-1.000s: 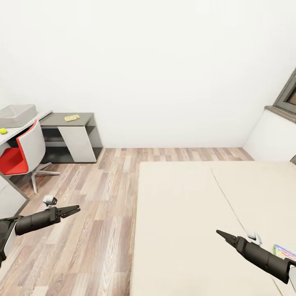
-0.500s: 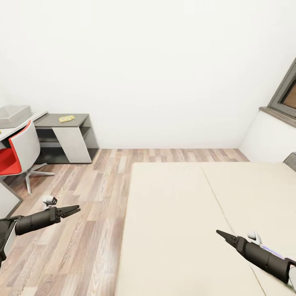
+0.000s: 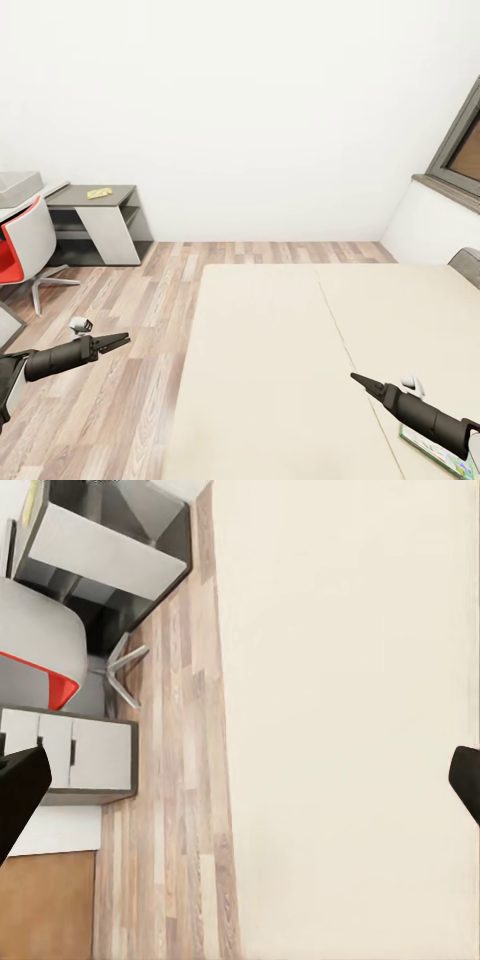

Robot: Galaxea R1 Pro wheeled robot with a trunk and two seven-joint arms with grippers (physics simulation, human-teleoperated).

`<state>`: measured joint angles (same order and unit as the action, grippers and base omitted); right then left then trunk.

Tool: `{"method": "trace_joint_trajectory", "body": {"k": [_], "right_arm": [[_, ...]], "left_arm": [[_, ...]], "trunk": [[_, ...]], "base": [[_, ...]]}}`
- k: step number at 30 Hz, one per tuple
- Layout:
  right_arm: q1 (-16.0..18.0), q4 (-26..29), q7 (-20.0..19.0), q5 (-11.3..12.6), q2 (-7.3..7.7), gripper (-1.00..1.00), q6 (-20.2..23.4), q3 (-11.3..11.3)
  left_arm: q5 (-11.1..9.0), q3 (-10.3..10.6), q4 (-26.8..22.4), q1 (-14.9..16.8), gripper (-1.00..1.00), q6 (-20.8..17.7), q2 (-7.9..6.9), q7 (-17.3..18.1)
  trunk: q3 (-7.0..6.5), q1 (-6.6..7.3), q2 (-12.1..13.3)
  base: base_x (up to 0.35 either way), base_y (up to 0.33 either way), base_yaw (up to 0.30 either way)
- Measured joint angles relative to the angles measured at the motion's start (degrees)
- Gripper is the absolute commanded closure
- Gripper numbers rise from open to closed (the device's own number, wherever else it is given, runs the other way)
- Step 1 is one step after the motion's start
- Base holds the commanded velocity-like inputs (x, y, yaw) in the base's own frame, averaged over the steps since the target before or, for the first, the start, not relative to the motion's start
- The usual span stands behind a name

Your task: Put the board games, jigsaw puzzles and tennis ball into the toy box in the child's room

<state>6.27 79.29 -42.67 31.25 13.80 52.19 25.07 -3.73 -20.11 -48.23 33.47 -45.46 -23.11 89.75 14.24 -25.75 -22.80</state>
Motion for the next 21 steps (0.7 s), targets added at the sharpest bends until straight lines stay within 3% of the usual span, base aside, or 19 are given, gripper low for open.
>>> {"method": "trace_joint_trajectory", "body": {"k": [21], "right_arm": [[0.0, 0.0, 0.0, 0.0, 0.0, -1.0, 0.01, 0.0]], "left_arm": [[0.0, 0.0, 0.0, -0.01, -1.0, 0.01, 0.0, 0.0]], "trunk": [[0.0, 0.0, 0.0]], "base": [[0.0, -0.242, 0.0]]}}
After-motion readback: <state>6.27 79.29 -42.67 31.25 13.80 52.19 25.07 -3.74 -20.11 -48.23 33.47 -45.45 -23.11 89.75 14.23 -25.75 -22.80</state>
